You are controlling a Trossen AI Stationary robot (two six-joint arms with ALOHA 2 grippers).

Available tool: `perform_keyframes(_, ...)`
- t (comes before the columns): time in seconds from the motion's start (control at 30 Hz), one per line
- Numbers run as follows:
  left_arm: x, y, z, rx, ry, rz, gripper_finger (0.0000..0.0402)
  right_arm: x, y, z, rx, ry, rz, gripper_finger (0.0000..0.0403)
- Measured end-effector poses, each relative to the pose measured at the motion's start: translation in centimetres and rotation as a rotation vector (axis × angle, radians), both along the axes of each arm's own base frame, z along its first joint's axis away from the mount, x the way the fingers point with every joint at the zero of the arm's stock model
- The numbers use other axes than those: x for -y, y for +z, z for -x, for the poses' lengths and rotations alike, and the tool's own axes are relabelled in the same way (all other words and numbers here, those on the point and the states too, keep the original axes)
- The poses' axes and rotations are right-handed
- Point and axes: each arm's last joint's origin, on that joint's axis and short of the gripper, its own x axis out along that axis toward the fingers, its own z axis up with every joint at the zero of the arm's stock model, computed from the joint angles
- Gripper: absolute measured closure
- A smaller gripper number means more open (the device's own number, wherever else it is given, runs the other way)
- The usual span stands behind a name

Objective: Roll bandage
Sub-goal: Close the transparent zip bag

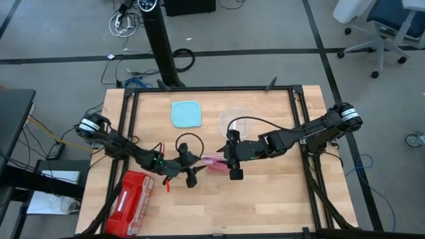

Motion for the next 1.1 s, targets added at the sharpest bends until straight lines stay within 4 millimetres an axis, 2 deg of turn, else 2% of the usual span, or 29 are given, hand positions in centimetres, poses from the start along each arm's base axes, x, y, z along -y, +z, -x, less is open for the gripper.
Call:
perform_keyframes(0.57,0.0,0.5,-0.3,0.040,-0.026,-0.042,0.0229,-0.1,-0.1,0.0,-0.008,0.013,-0.035,0.0231)
perform_keyframes(0.73,0.0,0.7,-0.4,0.066,-0.022,-0.033,0.0229,-0.1,-0.7,0.0,0.010,0.026,-0.057,0.0231)
perform_keyframes(1.1,-0.5,1.0,-0.7,0.095,-0.011,-0.048,0.0229,2.4,-0.6,-0.8,0.007,0.045,-0.170,0.0231)
